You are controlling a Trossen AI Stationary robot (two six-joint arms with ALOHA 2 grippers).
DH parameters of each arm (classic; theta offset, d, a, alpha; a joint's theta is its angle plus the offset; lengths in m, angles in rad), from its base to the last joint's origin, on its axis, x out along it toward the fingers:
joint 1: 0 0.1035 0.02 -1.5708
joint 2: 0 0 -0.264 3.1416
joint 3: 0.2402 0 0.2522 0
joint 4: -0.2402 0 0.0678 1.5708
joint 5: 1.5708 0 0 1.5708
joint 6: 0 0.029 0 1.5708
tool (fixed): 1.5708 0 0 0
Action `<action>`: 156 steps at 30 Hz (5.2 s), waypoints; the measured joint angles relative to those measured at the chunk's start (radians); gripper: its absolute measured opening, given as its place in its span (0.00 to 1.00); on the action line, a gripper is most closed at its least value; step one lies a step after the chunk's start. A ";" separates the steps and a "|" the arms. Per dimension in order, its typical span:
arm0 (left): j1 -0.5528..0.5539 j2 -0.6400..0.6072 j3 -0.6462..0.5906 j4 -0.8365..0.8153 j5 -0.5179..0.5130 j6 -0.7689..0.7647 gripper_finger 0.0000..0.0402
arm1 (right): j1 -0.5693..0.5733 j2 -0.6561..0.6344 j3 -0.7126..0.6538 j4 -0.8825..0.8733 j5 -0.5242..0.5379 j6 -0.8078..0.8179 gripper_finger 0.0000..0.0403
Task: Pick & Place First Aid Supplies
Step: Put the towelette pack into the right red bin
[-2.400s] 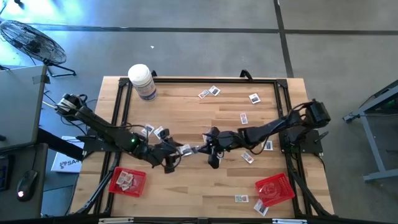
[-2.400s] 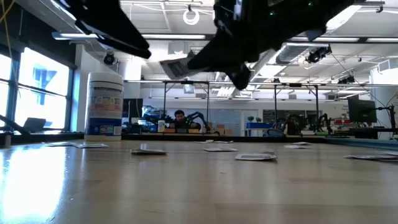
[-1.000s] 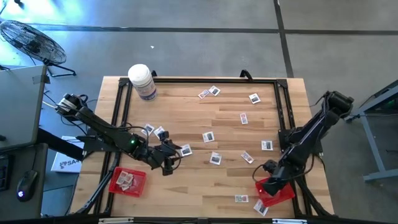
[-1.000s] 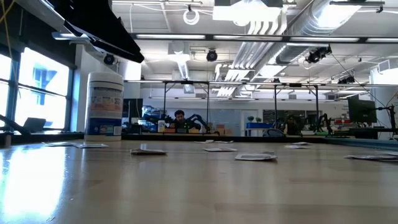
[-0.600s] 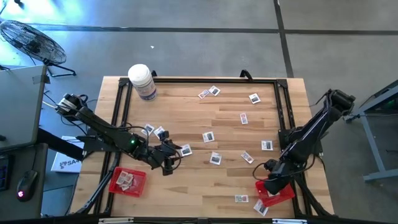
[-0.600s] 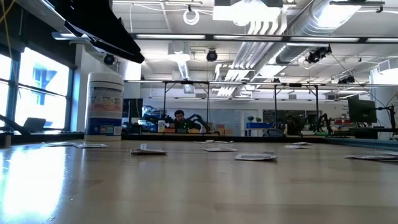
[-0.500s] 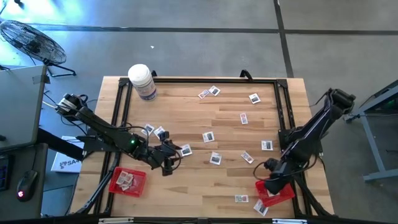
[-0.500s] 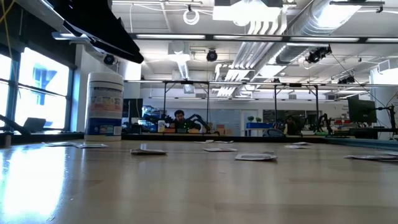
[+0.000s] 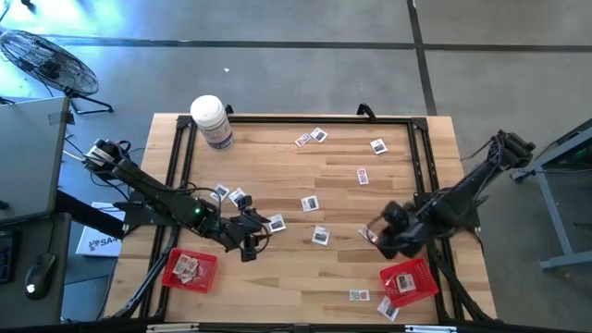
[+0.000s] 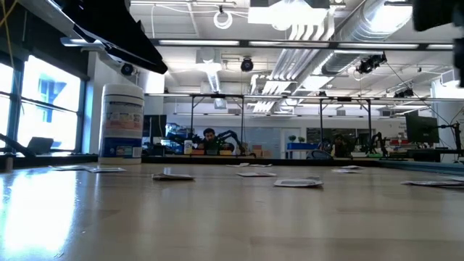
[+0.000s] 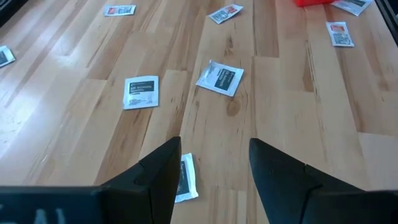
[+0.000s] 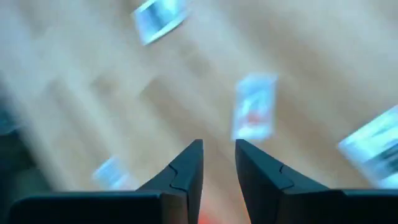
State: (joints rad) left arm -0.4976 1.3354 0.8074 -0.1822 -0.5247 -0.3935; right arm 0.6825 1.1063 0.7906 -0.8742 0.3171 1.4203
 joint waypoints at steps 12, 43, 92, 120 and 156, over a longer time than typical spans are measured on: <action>0.000 0.000 0.000 0.000 0.023 0.003 0.46 | -0.369 0.116 0.000 -0.169 -0.177 -0.310 0.22; 0.000 0.000 0.000 0.000 0.026 0.003 0.46 | -0.439 0.240 -0.272 0.065 -0.288 -0.128 0.22; 0.000 0.000 0.000 0.000 0.032 0.003 0.46 | -0.150 0.239 0.273 -0.246 -0.411 0.036 0.00; 0.000 0.000 0.000 0.000 0.040 0.002 0.46 | 0.173 0.629 0.323 -0.096 -0.517 0.399 0.05; 0.000 0.000 0.000 0.000 0.044 0.003 0.46 | 0.162 0.816 0.733 0.122 -0.216 -0.238 0.18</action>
State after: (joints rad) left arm -0.4976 1.3350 0.8078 -0.1822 -0.4808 -0.3909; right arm 0.8445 1.9225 1.5240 -0.7526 0.1011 1.1821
